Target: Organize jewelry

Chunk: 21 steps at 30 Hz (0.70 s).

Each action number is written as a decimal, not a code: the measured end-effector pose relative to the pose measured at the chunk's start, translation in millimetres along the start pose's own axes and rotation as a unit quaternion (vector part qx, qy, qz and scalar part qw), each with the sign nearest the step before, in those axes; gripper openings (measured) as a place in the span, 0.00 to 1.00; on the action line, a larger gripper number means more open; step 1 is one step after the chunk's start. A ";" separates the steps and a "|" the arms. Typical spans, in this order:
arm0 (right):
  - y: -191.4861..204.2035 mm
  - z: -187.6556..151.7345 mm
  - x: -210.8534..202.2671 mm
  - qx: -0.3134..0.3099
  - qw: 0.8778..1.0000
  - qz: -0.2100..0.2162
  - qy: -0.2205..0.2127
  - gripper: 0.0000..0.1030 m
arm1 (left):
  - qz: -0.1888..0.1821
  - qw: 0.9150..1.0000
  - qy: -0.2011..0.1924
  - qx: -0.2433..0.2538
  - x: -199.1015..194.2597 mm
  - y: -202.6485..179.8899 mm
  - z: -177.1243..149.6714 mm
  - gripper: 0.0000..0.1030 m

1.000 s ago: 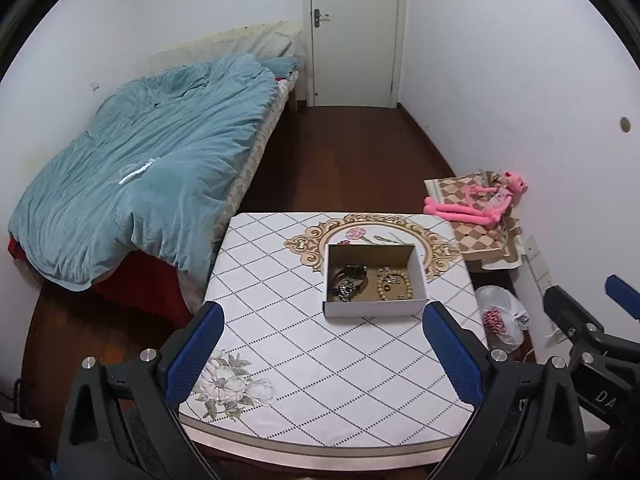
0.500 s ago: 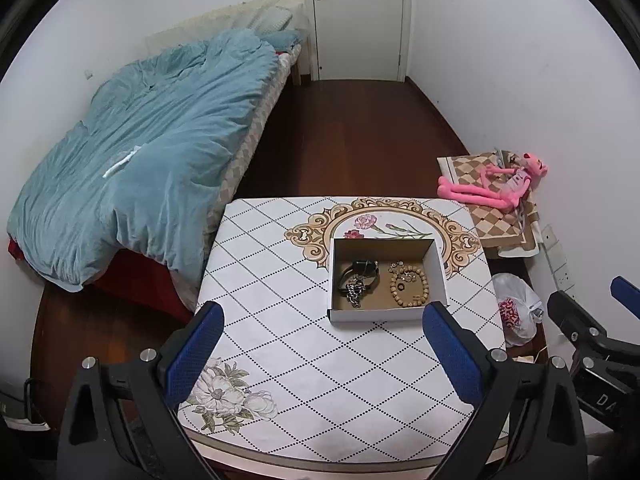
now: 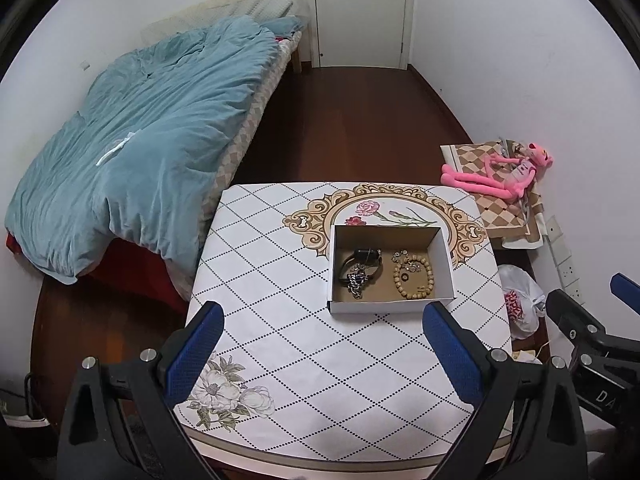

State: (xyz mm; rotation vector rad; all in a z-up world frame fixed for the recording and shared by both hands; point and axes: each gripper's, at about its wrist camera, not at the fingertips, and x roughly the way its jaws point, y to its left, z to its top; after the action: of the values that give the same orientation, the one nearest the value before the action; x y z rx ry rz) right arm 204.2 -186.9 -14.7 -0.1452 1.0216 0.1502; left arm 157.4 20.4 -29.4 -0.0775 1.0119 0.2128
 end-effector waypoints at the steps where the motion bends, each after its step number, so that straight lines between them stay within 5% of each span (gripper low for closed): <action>1: 0.0 0.0 0.0 -0.001 1.000 -0.001 0.000 1.00 | 0.001 1.000 0.000 0.000 0.6 0.5 0.2 0.98; 21: 2.2 0.7 -2.3 0.000 1.000 0.001 -0.002 1.00 | 0.006 1.000 -0.008 -0.003 -4.9 3.9 -4.8 0.98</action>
State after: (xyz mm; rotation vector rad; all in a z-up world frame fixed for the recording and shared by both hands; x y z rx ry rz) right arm 203.2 -184.7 -12.6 -0.1439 1.0187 0.1518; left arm 150.1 22.8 -27.6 -0.0747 0.9955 0.2258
